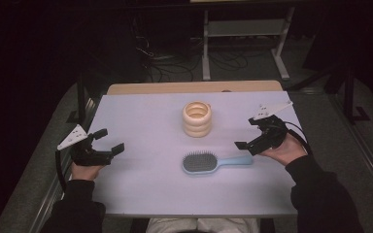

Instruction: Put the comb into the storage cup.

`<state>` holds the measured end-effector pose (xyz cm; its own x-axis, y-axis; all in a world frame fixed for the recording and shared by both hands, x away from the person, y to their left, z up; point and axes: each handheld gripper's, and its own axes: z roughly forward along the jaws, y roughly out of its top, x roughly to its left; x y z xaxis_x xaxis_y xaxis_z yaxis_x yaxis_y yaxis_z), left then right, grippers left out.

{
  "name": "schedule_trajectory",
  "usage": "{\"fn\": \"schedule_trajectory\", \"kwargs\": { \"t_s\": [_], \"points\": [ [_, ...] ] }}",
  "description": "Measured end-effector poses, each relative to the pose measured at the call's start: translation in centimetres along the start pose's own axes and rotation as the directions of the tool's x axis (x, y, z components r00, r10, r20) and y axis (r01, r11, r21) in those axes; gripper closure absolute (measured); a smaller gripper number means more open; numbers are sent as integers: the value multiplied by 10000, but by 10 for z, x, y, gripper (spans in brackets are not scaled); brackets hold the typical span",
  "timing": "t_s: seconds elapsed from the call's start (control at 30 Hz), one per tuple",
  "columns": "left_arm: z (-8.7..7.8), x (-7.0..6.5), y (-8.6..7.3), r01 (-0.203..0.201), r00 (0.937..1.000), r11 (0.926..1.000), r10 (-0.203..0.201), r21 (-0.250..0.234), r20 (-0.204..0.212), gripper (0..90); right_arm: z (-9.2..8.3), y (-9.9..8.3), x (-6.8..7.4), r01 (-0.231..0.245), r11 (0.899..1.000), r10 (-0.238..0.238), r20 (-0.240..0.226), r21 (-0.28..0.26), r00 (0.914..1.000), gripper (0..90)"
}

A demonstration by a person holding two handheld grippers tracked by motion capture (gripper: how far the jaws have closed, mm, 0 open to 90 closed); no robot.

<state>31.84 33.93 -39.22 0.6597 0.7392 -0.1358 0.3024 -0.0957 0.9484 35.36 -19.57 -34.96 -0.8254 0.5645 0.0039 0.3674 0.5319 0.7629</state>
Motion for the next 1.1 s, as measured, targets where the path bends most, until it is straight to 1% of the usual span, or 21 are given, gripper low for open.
{"fn": "schedule_trajectory", "kwargs": {
  "t_s": [0.03, 0.1, 0.13, 0.27, 0.3, 0.33, 0.37, 0.4, 0.43, 0.5, 0.53, 0.7, 0.77, 0.8, 0.83, 0.9, 0.97, 1.03, 1.1],
  "points": [
    [0, 0, 0, -6, 10000, 10000, 6, -2, 4, 0, 2, 0, 1, 104, 9999, -104, -56, 19, 9999, 0],
    [0, 0, 0, -17, 10000, 10000, 17, -1, 4, 0, 3, 1, 1, 148, 9999, -147, -110, 36, 9998, 0],
    [0, 0, 0, -17, 10000, 10000, 17, -2, 5, 0, 5, 1, 2, 191, 9997, -188, -241, 131, 9995, 0],
    [0, 0, 0, -22, 10000, 10000, 22, -3, 10, 0, 13, 0, 4, 488, 9977, -462, -530, 476, 9975, 0],
    [0, 0, 0, -20, 10000, 10000, 20, 4, 6, 0, 13, 0, 4, 488, 9977, -462, -530, 476, 9975, 0],
    [0, 0, 0, -27, 10000, 10000, 27, 15, 4, 0, 15, 0, 5, 524, 9968, -486, -617, 610, 9969, 0],
    [0, 0, 0, -30, 10000, 10000, 30, 17, 5, 0, 18, -1, 6, 600, 9954, -548, -696, 746, 9961, 0],
    [0, 0, 0, -26, 10000, 10000, 26, 19, 8, 0, 23, -1, 8, 747, 9921, -666, -812, 1012, 9945, 0],
    [0, 0, 0, -35, 10000, 10000, 35, 21, 10, 0, 26, -1, 10, 817, 9906, -724, -862, 1097, 9936, 0],
    [0, 0, 0, -55, 10000, 10000, 55, 30, 12, 0, 28, -2, 11, 885, 9891, -780, -908, 1177, 9928, 0],
    [0, 0, 0, -47, 10000, 10000, 47, 25, 14, 0, 32, -1, 13, 981, 9869, -853, -1023, 1278, 9911, 0],
    [0, 0, 0, -51, 10000, 10000, 51, 21, 15, 0, 39, -1, 16, 1154, 9833, -987, -1209, 1406, 9877, 0],
    [0, 0, 0, -59, 10000, 10000, 59, 27, 24, 0, 44, -2, 18, 1287, 9795, -1083, -1336, 1550, 9851, 0],
    [1, 0, 0, -64, 10000, 10000, 64, 29, 27, 0, 44, -2, 18, 1287, 9795, -1083, -1336, 1550, 9851, 0],
    [1, 0, 0, -64, 10000, 10000, 64, 31, 28, 0, 47, -2, 20, 1387, 9762, -1154, -1422, 1670, 9831, 0],
    [1, 0, 0, -66, 10000, 10000, 66, 30, 30, 0, 48, -2, 21, 1417, 9749, -1169, -1468, 1719, 9822, 0],
    [1, 0, 0, -74, 10000, 10000, 74, 31, 19, 0, 52, -2, 22, 1512, 9703, -1217, -1594, 1886, 9797, 0],
    [0, 0, 0, -60, 10000, 10000, 60, 22, 17, 0, 54, -3, 23, 1538, 9693, -1222, -1670, 1920, 9784, 0],
    [0, 0, 0, -61, 10000, 10000, 61, 22, 19, 0, 57, -3, 24, 1646, 9658, -1284, -1817, 2004, 9749, 0]
  ]
}}
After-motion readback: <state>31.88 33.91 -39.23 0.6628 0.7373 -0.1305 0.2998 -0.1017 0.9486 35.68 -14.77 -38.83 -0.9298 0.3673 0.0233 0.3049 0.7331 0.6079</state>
